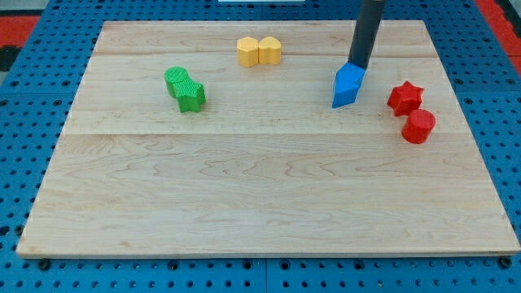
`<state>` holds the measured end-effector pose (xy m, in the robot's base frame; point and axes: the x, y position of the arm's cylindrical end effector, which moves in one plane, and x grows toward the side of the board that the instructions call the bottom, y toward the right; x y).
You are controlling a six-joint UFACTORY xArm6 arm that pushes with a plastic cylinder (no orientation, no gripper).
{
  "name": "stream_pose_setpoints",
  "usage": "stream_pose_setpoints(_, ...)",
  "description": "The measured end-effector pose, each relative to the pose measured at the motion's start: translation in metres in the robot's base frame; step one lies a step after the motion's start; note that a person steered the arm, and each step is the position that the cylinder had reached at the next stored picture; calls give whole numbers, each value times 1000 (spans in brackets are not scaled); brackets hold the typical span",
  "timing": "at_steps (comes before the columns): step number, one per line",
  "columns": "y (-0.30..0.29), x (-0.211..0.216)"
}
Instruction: Push the blue blocks parallel to the left of the red blocks
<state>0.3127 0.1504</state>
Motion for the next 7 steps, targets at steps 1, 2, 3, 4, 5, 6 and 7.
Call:
stream_pose_setpoints(1,-1,6)
stream_pose_setpoints(2,-10,18)
stream_pose_setpoints(3,-24,28)
stream_pose_setpoints(4,-37,40)
stream_pose_setpoints(5,-47,52)
stream_pose_setpoints(6,-46,52)
stream_pose_setpoints(7,-46,52)
